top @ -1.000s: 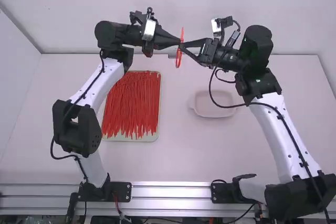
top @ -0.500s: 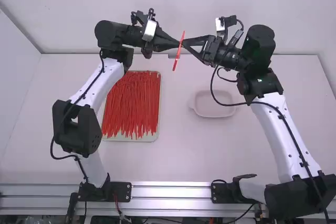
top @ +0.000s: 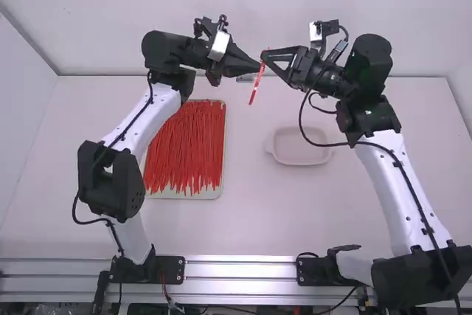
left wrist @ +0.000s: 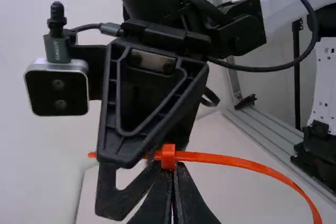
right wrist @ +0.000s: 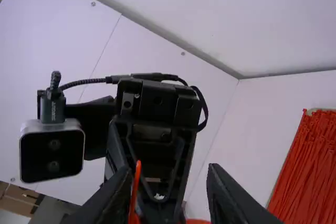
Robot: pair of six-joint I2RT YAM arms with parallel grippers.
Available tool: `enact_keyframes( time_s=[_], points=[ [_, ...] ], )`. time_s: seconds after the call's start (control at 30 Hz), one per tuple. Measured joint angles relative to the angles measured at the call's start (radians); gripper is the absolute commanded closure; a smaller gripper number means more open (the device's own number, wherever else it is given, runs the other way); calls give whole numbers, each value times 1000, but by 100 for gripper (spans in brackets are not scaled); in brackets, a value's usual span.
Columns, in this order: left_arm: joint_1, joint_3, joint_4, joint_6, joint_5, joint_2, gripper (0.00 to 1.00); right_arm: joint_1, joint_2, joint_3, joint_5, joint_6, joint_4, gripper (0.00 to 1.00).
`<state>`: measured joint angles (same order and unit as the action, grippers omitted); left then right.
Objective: Fasten the cable tie
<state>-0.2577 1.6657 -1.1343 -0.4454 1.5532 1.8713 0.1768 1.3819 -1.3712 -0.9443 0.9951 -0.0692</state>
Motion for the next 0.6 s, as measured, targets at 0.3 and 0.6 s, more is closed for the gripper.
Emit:
enact_keyframes(
  time_s=[0.3,0.6],
  points=[
    [3,0,14,1,22,0,98,0,0,0,0,5,-10,99],
    [5,0,21,0,22,0,98,0,0,0,-3,8,-17,100]
  ],
)
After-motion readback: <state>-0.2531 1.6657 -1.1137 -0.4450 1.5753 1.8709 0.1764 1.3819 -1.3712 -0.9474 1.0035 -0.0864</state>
